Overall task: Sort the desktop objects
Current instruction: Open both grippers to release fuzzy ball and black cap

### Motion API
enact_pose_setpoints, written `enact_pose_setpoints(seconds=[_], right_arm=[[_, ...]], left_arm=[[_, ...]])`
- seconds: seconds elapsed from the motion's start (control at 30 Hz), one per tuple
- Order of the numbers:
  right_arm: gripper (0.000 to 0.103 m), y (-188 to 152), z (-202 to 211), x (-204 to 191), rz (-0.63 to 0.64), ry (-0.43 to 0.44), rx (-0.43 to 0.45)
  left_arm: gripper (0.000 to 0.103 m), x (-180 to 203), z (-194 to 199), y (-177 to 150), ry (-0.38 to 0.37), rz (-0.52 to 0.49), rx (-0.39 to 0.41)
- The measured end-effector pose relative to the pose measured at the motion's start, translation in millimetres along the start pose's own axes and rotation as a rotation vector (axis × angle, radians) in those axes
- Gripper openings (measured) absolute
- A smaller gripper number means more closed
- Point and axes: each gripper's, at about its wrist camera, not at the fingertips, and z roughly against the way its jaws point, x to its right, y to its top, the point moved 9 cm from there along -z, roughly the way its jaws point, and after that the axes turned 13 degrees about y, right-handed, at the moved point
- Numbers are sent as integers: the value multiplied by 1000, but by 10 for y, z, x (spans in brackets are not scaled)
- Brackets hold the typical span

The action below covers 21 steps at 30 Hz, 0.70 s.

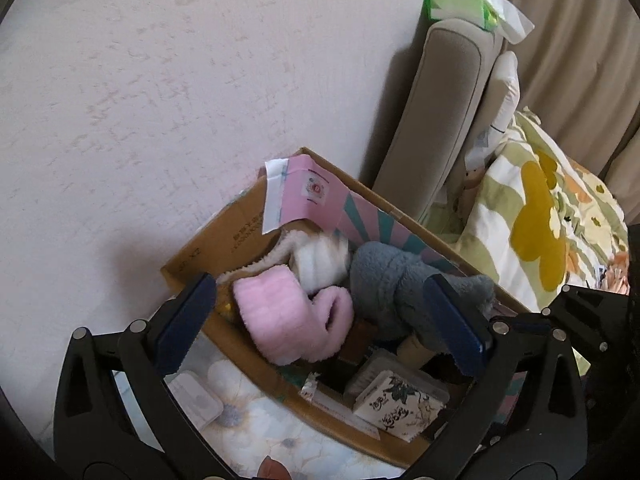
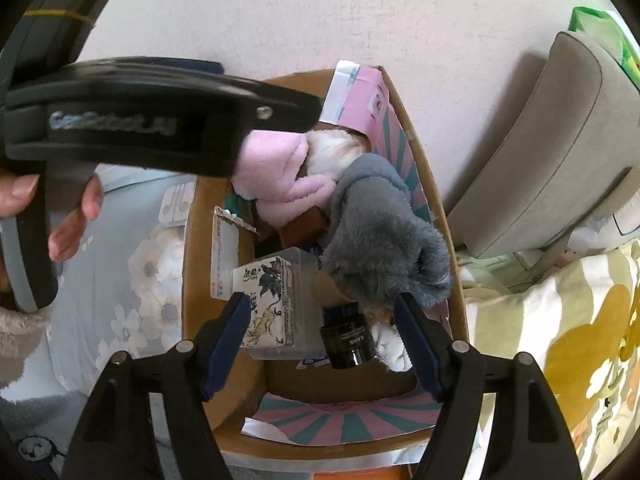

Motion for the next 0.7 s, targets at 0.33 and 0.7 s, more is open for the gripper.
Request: enact_pose_setpoints(seconds=[0.33,0.7], right_arm=[[70,30,126,-164,-2,-22,42],[70,173,237,-579,60,-6,127]], left_arm=[[102,-378,447,-199,6,51,41],[102,-979,898,-532,52,184,91]])
